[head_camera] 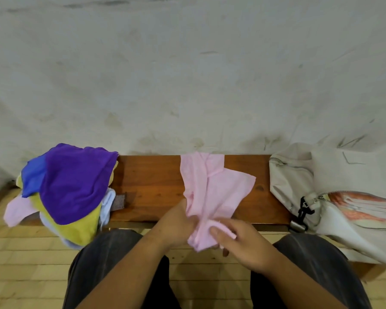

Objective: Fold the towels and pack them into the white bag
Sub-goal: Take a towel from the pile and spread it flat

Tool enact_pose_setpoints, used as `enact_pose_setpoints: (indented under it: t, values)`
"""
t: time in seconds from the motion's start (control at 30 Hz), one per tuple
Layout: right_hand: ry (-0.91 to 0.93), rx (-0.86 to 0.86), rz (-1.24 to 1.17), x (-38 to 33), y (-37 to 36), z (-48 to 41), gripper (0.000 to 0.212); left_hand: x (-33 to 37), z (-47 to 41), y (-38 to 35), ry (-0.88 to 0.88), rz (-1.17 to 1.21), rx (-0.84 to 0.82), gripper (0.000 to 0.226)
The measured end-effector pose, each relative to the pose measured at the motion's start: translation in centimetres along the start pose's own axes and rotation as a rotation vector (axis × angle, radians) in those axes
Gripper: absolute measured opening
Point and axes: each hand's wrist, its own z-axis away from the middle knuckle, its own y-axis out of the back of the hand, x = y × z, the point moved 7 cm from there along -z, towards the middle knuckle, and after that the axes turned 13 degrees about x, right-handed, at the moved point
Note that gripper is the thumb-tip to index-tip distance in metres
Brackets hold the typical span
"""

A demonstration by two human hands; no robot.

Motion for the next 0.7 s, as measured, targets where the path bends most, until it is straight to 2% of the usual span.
enact_pose_setpoints:
  t: [0.03, 0.1, 0.13, 0.2, 0.23, 0.3, 0.37, 0.4, 0.53, 0.6, 0.7]
  values:
    - [-0.003, 0.1, -0.006, -0.3, 0.4, -0.8, 0.043, -0.3, 0.2, 0.4, 0.037, 0.051, 0.006, 0.014]
    - [0.023, 0.268, 0.051, 0.1, 1.6, -1.7, 0.037, -1.1, 1.1, 0.8, 0.172, 0.202, -0.014, 0.017]
    - [0.07, 0.328, 0.148, 0.5, 2.0, -2.0, 0.039, -1.5, 1.4, 0.9, 0.217, 0.271, -0.043, 0.018]
    - [0.15, 0.442, 0.401, 1.3, 3.3, -2.2, 0.058, -2.4, 1.7, 1.5, 0.289, 0.369, -0.068, 0.023]
    - [0.166, 0.433, 0.532, 1.4, 3.2, -2.4, 0.067, -2.9, 1.8, 2.0, 0.322, 0.411, -0.062, 0.026]
    - [0.162, 0.303, 0.77, 1.9, 1.5, -2.8, 0.078, -3.5, 1.9, 2.7, 0.374, 0.468, -0.063, 0.031]
    - [0.175, 0.2, 0.93, 2.5, 0.1, -3.2, 0.076, -3.9, 2.1, 2.9, 0.397, 0.524, -0.108, 0.034]
    - [0.196, 0.211, 0.953, 2.6, 0.0, -3.4, 0.067, -3.7, 2.4, 2.8, 0.391, 0.547, -0.144, 0.033]
    - [0.264, 0.444, 0.783, 2.1, 1.4, -3.7, 0.011, -3.9, 2.3, 3.3, 0.383, 0.647, -0.132, 0.028]
    - [0.279, 0.464, 0.653, 1.6, 1.9, -3.5, 0.011, -4.8, 1.6, 4.0, 0.407, 0.666, -0.024, 0.03]
    - [0.24, 0.431, 0.486, 0.4, 2.5, -2.5, 0.032, -6.5, 0.6, 5.7, 0.441, 0.653, 0.209, 0.028]
